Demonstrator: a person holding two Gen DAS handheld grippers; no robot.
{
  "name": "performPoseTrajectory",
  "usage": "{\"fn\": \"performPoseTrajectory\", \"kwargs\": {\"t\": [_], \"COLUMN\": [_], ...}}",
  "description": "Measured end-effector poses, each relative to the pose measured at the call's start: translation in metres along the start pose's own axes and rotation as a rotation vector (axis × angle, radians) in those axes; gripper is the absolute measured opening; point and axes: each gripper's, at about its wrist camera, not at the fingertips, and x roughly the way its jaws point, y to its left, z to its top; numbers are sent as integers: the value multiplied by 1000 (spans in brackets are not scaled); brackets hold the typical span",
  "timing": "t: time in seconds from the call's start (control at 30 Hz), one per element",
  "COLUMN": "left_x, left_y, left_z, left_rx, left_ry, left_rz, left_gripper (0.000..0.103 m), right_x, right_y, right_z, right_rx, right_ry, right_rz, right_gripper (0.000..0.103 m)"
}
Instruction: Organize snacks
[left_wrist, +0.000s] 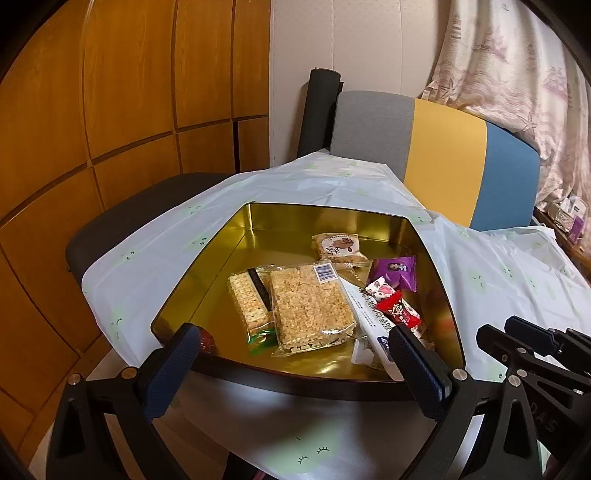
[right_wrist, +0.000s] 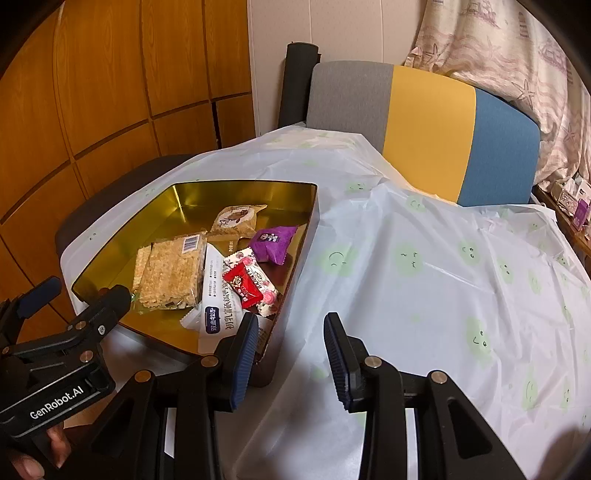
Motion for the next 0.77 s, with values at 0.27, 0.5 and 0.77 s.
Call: {"fn": "performPoseTrajectory", "kwargs": {"t": [0.27,0.5,0.77], "left_x": [0,1,-5], "left_y": [0,1,-3], "left_z": [0,0,-2], "left_rx": [0,-2,15], "left_ry": [1,4,-39], "left_rz": [2,-5,-25], "left_gripper": [102,102,99], "right_x": [0,1,1], "right_y": [-1,-1,-7], "right_z": [0,-2,-7], "right_rx": [-1,-2,8], "right_ry": [0,0,8], "right_rz": [0,-4,-5], "right_gripper": [37,37,37]}}
